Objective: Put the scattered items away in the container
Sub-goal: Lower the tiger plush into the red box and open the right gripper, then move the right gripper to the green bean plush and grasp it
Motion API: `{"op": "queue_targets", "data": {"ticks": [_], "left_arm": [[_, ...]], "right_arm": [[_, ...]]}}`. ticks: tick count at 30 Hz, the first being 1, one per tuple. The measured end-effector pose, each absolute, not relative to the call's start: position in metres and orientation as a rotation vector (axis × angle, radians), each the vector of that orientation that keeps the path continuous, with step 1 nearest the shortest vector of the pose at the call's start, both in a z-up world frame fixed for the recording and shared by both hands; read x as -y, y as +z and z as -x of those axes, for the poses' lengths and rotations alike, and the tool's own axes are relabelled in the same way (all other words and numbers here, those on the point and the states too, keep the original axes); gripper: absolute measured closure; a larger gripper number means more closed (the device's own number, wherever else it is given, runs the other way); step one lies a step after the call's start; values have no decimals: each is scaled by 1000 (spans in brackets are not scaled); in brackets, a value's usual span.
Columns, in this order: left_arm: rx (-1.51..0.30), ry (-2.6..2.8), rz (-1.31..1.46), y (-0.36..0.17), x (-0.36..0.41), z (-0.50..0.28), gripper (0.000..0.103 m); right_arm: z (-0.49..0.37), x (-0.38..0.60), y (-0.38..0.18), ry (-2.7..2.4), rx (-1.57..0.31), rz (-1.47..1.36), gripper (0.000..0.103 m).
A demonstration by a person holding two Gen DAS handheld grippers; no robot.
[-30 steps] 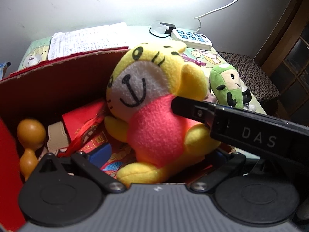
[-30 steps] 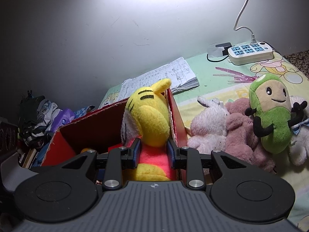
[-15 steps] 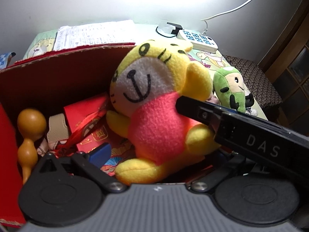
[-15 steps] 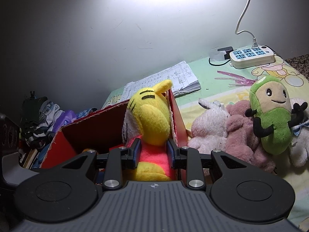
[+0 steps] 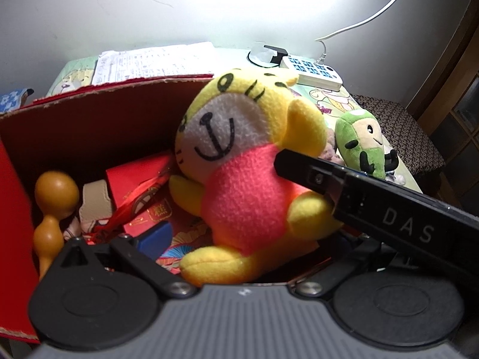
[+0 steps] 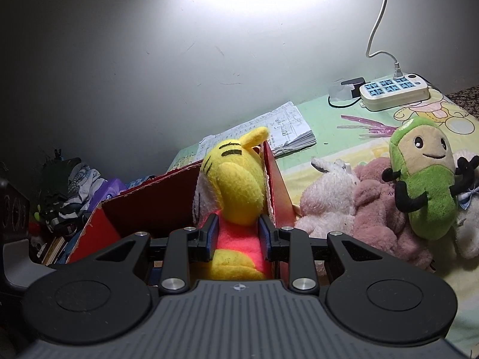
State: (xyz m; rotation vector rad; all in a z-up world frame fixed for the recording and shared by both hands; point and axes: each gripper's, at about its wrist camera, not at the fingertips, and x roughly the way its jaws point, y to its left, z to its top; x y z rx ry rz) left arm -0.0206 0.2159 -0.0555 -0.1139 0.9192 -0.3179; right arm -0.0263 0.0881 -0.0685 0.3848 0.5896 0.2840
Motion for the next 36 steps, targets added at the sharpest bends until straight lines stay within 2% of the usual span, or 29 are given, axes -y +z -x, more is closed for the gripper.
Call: {"op": "queue_targets", "data": {"ticks": [5, 11, 17, 22, 26, 30, 34, 36], "left_arm": [[-891, -278, 103, -54, -213, 27, 1], [-829, -219, 57, -36, -201, 48, 1], [-719, -278, 67, 1, -171, 69, 1], [-694, -391, 79, 7, -111, 54, 1], [-747, -415, 81, -11, -65, 26, 8], [-816, -403, 97, -34, -39, -3, 16], [-873, -363, 97, -52, -24, -30, 29], [-879, -331, 89, -59, -19, -40, 30]], "right_arm": [[26, -85, -69, 312, -583, -383, 73], [34, -61, -61, 404, -562, -466, 67], [49, 3, -53, 381, -517, -535, 67], [47, 71, -73, 289, -583, -627, 66], [40, 114, -91, 259, -642, -726, 64], [25, 144, -107, 296, -699, -814, 55], [2, 167, -129, 349, -755, -956, 54], [-12, 170, -139, 384, -784, -1019, 54]]}}
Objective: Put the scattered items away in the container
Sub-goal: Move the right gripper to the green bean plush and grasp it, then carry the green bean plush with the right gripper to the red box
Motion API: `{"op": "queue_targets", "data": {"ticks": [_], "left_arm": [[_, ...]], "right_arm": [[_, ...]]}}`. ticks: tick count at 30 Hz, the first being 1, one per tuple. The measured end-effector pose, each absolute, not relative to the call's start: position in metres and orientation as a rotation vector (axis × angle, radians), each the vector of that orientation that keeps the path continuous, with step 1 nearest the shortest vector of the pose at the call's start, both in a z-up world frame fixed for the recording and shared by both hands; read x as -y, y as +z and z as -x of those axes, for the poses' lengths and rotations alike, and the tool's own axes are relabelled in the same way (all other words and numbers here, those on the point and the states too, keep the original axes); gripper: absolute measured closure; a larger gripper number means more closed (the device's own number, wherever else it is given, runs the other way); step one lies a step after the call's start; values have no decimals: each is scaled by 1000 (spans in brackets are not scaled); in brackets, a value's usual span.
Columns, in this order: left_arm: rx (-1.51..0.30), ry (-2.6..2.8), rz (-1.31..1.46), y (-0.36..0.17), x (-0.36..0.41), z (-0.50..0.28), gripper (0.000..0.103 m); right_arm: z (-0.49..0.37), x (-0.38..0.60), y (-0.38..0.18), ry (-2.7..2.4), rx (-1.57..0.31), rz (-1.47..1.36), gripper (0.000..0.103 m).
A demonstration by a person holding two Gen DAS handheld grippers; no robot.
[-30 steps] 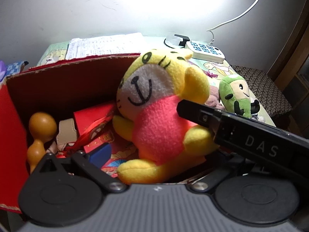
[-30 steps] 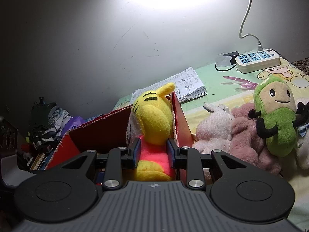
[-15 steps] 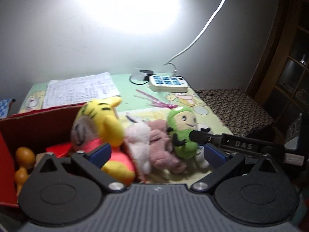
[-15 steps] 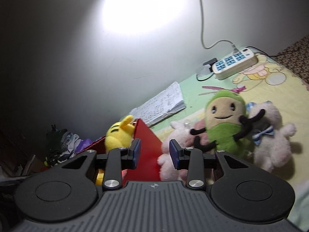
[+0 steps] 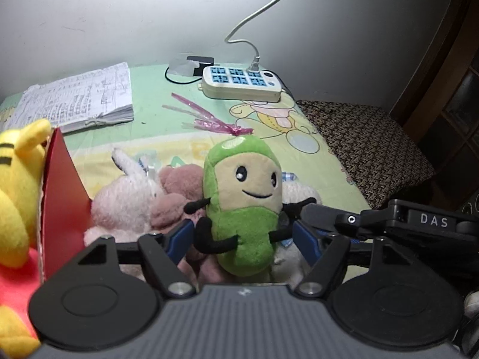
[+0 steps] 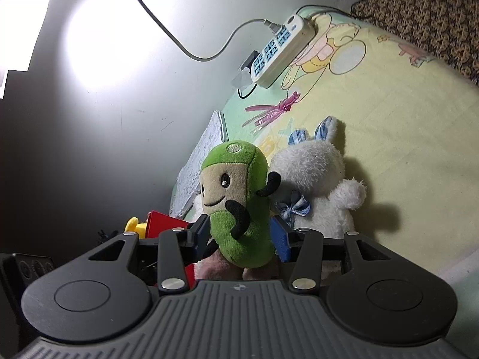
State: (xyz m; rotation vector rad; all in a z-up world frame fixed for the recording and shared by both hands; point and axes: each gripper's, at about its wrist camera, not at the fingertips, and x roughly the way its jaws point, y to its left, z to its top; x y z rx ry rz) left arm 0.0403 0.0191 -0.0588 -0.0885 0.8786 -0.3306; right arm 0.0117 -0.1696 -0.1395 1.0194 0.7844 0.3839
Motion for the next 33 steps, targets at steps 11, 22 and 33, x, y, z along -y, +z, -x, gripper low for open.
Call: {"op": "queue_targets", "data": {"ticks": [11, 22, 33], "left_arm": [[-927, -282, 52, -76, -4, -73, 37], [-935, -264, 17, -74, 8, -73, 38], [-925, -325, 29, -52, 6, -6, 38]], "right_arm": [[-70, 153, -162, 480, -864, -1053, 53], [-84, 162, -164, 547, -898, -1017, 57], [-30, 165, -135, 631, -913, -891, 58]]}}
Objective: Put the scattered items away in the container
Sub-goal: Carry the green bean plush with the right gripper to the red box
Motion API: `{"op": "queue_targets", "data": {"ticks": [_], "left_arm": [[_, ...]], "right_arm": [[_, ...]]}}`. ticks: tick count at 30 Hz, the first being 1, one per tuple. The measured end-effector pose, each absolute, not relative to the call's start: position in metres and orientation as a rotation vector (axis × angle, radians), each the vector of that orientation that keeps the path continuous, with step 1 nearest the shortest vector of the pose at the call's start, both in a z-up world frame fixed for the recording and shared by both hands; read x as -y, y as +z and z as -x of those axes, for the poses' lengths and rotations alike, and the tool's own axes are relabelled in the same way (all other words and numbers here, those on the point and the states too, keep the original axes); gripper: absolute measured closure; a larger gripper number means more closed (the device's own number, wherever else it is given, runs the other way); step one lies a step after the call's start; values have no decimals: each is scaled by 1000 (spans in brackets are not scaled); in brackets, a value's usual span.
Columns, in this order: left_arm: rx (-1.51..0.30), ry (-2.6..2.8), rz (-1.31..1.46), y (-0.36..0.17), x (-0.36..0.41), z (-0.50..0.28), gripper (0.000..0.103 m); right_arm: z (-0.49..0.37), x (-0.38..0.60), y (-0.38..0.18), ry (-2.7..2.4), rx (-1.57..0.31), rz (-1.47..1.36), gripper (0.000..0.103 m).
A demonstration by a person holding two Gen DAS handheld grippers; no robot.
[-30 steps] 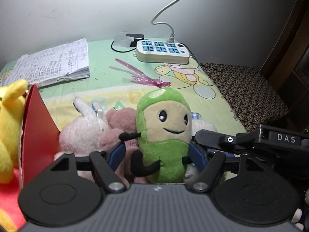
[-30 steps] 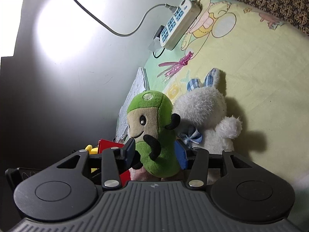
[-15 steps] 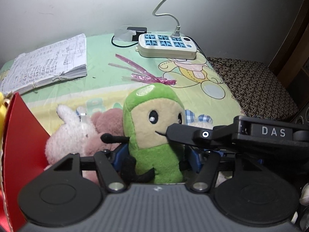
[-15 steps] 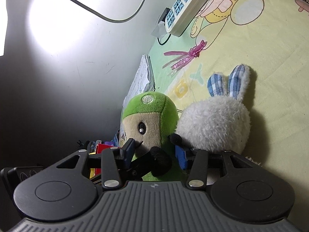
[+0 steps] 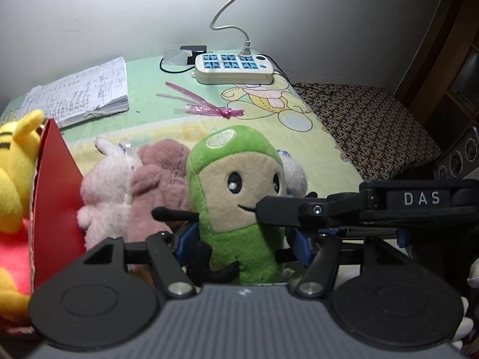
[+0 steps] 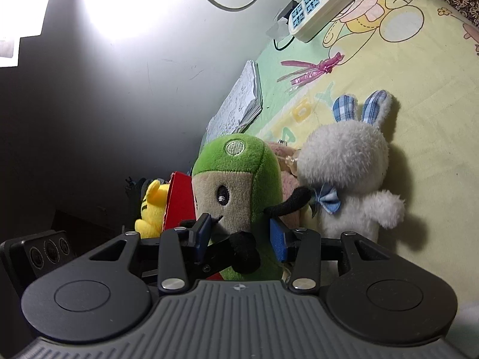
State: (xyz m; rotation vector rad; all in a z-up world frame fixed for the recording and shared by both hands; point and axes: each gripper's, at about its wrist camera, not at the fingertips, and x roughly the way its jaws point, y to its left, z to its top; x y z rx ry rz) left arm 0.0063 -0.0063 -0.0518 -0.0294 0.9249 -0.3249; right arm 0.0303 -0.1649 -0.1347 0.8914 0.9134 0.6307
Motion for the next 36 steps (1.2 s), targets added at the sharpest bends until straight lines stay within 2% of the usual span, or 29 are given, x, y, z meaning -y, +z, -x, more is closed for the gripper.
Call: {"op": "queue_targets", "data": {"ticks": [14, 27, 36], "left_arm": [[-916, -421, 34, -40, -26, 60, 38], [-818, -577, 23, 2, -122, 119, 37], [-695, -574, 25, 31, -189, 128, 33]], "right_arm": [[33, 130, -107, 611, -927, -753, 58], [96, 52, -60, 595, -847, -698, 58], [100, -9, -27, 638, -744, -650, 58]]}}
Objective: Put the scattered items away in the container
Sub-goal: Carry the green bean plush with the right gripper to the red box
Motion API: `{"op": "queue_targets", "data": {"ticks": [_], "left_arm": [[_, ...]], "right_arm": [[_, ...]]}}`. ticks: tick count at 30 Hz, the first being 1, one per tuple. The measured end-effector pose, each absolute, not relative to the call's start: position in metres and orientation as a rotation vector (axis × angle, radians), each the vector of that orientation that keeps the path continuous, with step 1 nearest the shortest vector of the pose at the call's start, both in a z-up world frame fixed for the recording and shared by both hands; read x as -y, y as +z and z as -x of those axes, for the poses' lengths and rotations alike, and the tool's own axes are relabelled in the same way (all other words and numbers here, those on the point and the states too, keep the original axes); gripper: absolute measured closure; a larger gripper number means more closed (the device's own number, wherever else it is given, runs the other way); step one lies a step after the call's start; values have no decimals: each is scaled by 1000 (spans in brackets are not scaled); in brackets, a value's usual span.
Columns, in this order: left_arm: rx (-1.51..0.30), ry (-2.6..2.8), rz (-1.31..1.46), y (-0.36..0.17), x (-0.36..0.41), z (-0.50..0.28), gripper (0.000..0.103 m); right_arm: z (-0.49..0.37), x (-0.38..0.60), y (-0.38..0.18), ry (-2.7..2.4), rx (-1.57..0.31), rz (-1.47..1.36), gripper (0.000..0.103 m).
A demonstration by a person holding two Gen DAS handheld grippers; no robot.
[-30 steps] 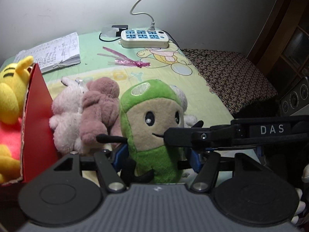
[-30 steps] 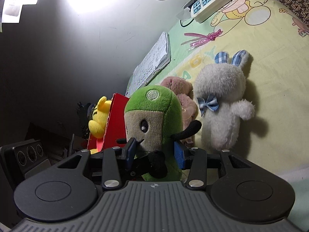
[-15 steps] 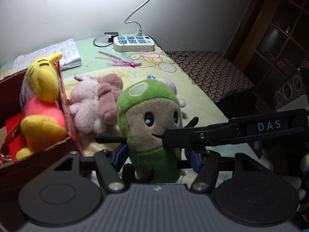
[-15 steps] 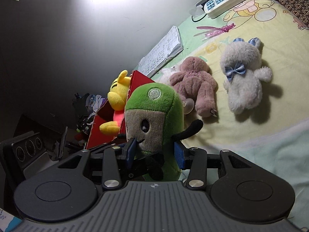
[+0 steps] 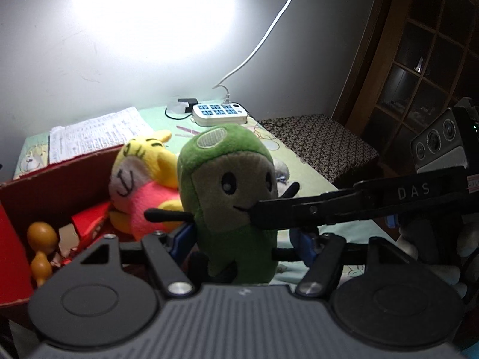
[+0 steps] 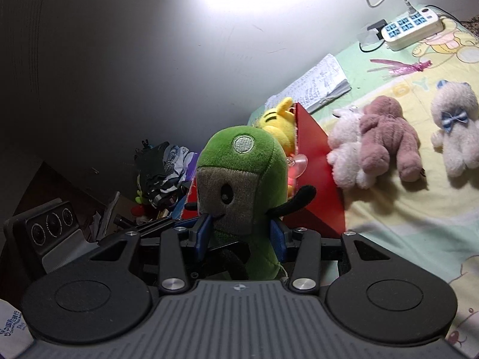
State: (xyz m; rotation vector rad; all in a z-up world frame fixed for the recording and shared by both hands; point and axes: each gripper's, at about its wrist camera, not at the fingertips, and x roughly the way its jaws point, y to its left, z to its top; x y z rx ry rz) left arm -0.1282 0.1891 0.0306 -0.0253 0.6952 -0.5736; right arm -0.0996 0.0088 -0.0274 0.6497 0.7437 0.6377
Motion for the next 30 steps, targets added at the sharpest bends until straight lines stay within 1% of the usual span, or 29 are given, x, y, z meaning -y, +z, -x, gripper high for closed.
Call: {"op": "queue_targets", "data": {"ticks": [7, 13, 19, 30], "left_arm": [[-641, -527, 61, 43, -239, 105, 33], [-636, -469, 59, 35, -264, 75, 33], [-701, -410, 83, 7, -277, 45, 33], [-887, -348, 146, -44, -281, 12, 33]], "right_arm": [[73, -59, -6, 651, -681, -605, 58], [40, -95, -3, 631, -678, -556, 58], [10, -120, -21, 609, -726, -507, 59], [-21, -147, -50, 560, -905, -345, 59]]}}
